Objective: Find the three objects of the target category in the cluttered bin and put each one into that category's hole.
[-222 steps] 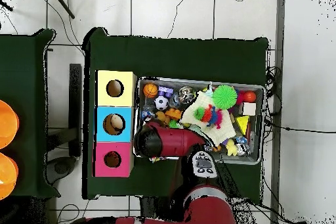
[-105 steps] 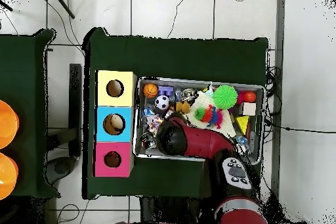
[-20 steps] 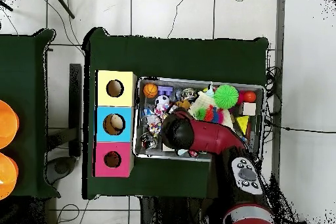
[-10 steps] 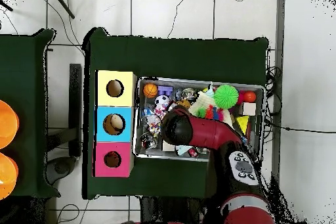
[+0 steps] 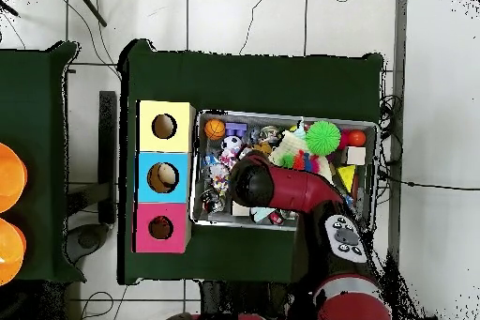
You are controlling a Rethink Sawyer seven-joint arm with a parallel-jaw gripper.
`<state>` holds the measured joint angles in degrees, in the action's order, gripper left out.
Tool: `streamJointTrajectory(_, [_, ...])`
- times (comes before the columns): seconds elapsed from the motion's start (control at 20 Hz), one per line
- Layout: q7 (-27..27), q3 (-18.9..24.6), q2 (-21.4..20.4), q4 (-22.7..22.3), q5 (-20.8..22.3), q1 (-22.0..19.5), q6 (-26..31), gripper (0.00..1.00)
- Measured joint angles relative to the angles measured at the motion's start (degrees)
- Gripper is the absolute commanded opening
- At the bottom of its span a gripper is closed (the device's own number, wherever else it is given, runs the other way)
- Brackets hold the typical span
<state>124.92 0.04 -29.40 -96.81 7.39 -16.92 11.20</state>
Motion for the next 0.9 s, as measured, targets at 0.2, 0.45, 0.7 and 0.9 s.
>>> streamJointTrajectory(0.2, [0.00,0.00,0.26,0.04,-0.01,-0.02,-0.02,1.00])
streamJointTrajectory(0.45, [0.00,0.03,0.97,0.51,-0.01,-0.04,-0.55,1.00])
streamJointTrajectory(0.7, [0.00,0.02,2.42,0.97,0.00,-0.16,-2.72,1.00])
streamJointTrajectory(0.9, [0.00,0.01,3.56,1.45,-0.01,-0.54,-4.74,1.00])
